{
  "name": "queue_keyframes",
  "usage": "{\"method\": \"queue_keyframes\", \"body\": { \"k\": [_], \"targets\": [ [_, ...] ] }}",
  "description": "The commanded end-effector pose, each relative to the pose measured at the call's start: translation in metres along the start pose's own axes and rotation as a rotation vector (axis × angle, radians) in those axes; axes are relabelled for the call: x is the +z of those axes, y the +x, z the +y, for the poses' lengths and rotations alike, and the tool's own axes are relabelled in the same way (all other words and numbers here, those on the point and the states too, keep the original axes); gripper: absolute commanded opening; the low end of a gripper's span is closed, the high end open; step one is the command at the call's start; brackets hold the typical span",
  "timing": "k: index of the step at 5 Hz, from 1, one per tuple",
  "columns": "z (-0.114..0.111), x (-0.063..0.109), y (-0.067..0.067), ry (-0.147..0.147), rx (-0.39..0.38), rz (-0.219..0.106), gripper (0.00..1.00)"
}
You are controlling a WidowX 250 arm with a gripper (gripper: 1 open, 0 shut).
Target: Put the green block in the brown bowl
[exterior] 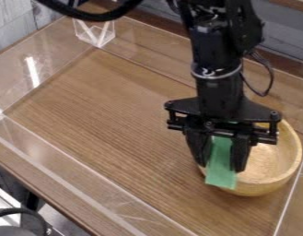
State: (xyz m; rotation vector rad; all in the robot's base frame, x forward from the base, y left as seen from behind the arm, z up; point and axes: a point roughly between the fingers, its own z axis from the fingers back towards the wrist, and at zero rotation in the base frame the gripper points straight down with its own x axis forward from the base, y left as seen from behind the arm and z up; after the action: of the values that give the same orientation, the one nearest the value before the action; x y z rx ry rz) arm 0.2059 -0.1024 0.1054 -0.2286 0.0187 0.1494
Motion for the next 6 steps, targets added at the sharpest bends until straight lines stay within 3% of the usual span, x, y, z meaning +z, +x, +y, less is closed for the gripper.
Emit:
{"method": "queue_keyframes", "body": {
  "k": [1,6],
  "targets": [
    [-0.0008,0.0132,0.0014,-0.023,-0.022,-0.041,0.0],
    [0.007,0.0108,0.0013,-0.032,-0.108,-0.05,0.0]
  ]
}}
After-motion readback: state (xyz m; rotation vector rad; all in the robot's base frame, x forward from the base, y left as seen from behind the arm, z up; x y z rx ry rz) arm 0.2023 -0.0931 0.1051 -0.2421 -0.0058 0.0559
